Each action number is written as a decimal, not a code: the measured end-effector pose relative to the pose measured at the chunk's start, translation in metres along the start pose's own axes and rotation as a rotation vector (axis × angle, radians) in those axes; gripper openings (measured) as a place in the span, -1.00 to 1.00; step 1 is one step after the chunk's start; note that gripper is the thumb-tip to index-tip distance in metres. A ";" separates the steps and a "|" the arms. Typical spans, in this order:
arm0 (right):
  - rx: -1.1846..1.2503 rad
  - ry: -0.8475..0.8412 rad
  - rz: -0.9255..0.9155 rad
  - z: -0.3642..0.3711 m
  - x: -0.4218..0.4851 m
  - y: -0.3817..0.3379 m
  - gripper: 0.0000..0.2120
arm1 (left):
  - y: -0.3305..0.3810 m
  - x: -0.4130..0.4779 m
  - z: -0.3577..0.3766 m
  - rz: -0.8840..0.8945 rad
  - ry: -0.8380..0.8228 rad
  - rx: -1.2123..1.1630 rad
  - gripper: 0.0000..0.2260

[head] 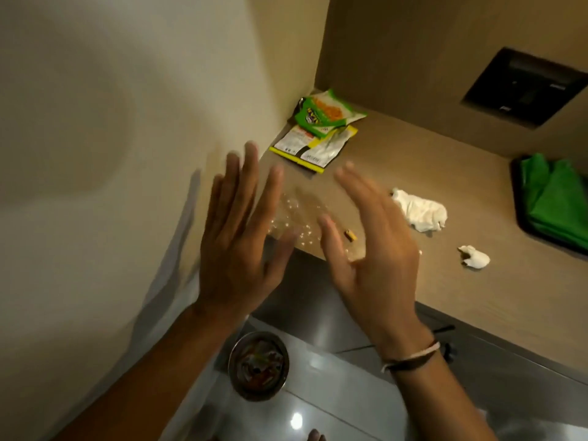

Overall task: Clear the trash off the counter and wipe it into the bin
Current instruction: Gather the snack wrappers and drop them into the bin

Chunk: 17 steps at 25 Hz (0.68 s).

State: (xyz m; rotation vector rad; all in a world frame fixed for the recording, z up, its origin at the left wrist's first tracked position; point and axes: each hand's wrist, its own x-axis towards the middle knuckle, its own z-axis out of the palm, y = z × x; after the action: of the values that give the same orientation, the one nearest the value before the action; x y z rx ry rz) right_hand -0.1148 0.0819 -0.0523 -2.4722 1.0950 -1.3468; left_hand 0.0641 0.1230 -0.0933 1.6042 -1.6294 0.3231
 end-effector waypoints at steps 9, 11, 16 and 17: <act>-0.313 -0.649 0.157 0.070 0.185 0.131 -0.35 | -0.022 0.157 0.104 -0.049 -0.679 0.190 -0.19; -0.301 -0.792 0.145 0.090 0.198 0.149 -0.35 | -0.027 0.162 0.120 -0.055 -0.743 0.204 -0.33; -0.384 -0.778 0.128 0.114 0.201 0.170 -0.57 | -0.026 0.154 0.121 -0.100 -0.750 0.229 -0.61; -0.427 -0.743 0.128 0.110 0.200 0.167 -0.61 | -0.023 0.153 0.116 -0.074 -0.717 0.251 -0.62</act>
State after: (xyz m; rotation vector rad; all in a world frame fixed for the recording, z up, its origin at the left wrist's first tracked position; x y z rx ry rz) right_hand -0.0513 -0.1941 -0.0517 -2.7262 1.3738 -0.0950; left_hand 0.0640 -0.0687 -0.0708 2.1203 -2.1037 -0.1174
